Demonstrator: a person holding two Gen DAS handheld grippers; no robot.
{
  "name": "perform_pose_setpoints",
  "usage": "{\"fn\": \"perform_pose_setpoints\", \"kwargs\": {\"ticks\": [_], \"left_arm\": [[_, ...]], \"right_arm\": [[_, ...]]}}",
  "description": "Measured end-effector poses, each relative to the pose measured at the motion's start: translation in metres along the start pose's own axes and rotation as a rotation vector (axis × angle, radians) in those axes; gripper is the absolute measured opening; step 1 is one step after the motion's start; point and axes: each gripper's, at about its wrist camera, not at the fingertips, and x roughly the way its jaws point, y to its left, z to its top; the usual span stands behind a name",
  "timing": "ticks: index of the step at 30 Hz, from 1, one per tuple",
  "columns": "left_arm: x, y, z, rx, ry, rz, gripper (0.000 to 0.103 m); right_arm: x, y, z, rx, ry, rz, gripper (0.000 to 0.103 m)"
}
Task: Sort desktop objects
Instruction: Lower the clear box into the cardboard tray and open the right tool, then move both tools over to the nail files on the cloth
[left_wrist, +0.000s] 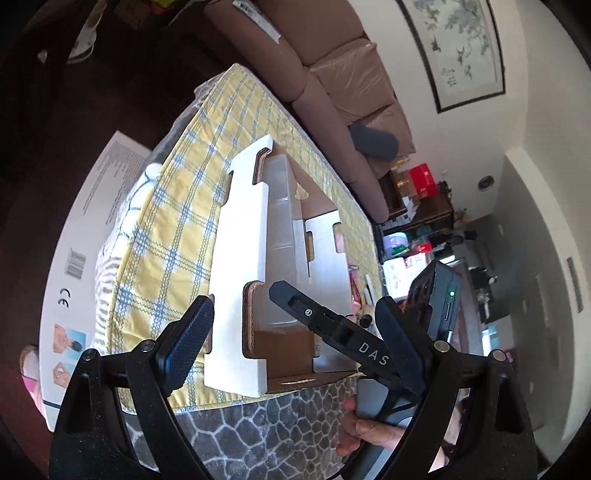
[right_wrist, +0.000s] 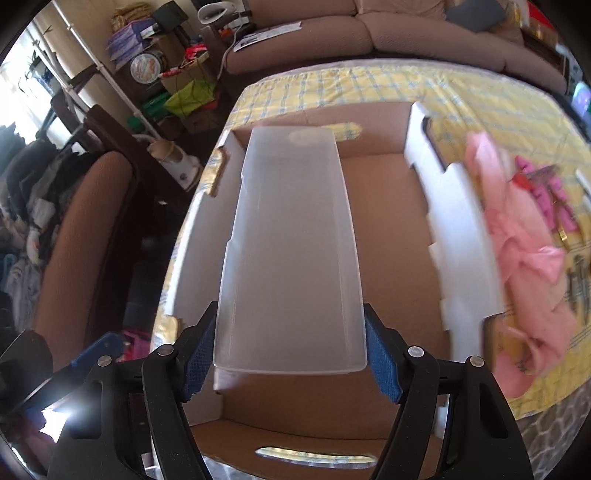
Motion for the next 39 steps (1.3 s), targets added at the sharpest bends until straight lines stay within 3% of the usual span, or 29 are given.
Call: {"fn": "perform_pose_setpoints", "kwargs": {"ticks": [4,19,24,29,30,33,36,39], "left_arm": [[0.008,0.013,0.0,-0.072,0.014,-0.039,0.088],[0.024,0.008,-0.007,-0.053,0.025,-0.063,0.092],[0.023,0.008,-0.008,-0.055,0.01,-0.053,0.092],[0.019,-0.015,-0.008,0.047,-0.007,-0.032,0.097],[0.018,-0.021,-0.009,0.071,-0.009,-0.025,0.101],[0.021,-0.041,-0.015,0.132,-0.006,0.016,0.103],[0.028,-0.064,-0.023,0.188,0.007,0.049,0.103],[0.04,-0.09,-0.035,0.254,0.025,0.092,0.103]], "right_arm": [[0.004,-0.006,-0.004,0.062,0.019,0.106,0.077],[0.007,-0.03,-0.001,0.218,0.011,0.268,0.081],[0.007,-0.025,0.001,0.183,0.012,0.255,0.081],[-0.02,-0.024,0.004,0.12,-0.049,0.19,0.081],[-0.028,-0.026,0.004,0.105,-0.065,0.186,0.081],[-0.058,-0.035,0.005,0.074,-0.116,0.18,0.087],[-0.089,-0.051,0.003,0.071,-0.165,0.179,0.101],[-0.118,-0.073,-0.001,0.058,-0.212,0.131,0.101]]}}
